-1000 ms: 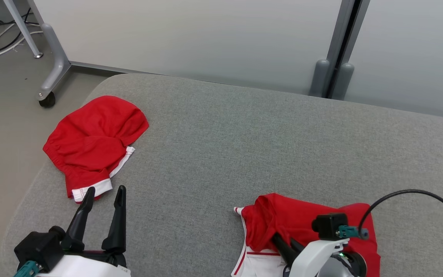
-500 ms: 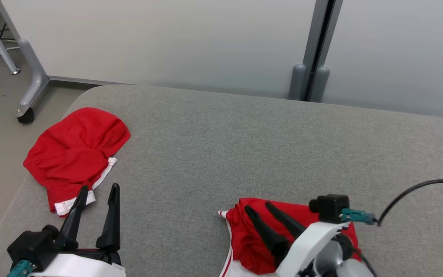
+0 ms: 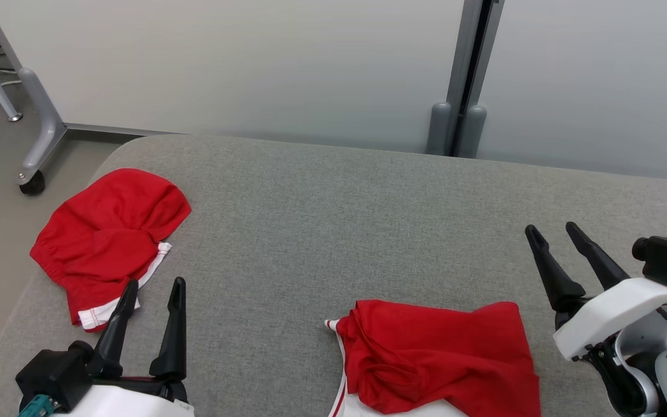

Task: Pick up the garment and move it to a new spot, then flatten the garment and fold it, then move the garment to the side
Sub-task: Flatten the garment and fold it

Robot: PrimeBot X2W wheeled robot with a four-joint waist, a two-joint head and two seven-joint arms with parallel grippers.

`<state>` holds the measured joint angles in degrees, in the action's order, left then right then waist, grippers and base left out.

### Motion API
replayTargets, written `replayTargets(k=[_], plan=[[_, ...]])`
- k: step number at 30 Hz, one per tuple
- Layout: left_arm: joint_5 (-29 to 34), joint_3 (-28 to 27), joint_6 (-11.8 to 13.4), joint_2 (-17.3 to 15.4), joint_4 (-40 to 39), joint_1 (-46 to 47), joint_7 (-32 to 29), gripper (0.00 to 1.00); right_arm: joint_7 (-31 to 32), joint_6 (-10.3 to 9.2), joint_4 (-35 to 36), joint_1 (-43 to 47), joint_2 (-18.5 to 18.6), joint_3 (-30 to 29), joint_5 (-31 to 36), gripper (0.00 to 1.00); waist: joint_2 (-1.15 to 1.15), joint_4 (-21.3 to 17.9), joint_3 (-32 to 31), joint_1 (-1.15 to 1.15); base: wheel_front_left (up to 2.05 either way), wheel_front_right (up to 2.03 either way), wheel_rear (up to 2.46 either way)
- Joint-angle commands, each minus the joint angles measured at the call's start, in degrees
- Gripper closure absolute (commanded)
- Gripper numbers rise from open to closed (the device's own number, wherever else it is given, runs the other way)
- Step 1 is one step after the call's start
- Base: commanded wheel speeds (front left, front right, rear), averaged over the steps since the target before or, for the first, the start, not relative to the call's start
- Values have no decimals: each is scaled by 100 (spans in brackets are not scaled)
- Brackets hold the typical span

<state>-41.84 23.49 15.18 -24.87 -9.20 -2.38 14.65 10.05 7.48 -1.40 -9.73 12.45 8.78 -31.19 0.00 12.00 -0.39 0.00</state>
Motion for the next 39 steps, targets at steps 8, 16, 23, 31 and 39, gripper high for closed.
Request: replayTargets(k=[8, 16, 23, 31, 39], plan=[[45, 50, -23, -16, 16, 85, -27, 0, 84, 5, -999, -22, -164, 321, 673, 100, 0, 173, -6, 0, 0, 0, 0], [16, 57, -26, -21, 61, 103, -31, 0, 585, 5, -2317, 6, -559, 1130, 324, 100, 0, 368, 23, 0, 0, 0, 0], [-11, 48, -12, -54, 75, 68, -30, 0, 825, 5, -2427, 69, -839, 2059, -362, 100, 0, 440, 24, 0, 0, 0, 0], [-11, 43, 29, -44, 56, 55, -21, 0, 1010, 5, -1824, 188, -916, 2997, -942, 100, 0, 336, 27, 0, 0, 0, 0], [-3, 52, 30, 0, 67, 41, -3, 0, 574, 5, -1116, 79, -782, 3033, -1141, 100, 0, 61, -4, 0, 0, 0, 0]])
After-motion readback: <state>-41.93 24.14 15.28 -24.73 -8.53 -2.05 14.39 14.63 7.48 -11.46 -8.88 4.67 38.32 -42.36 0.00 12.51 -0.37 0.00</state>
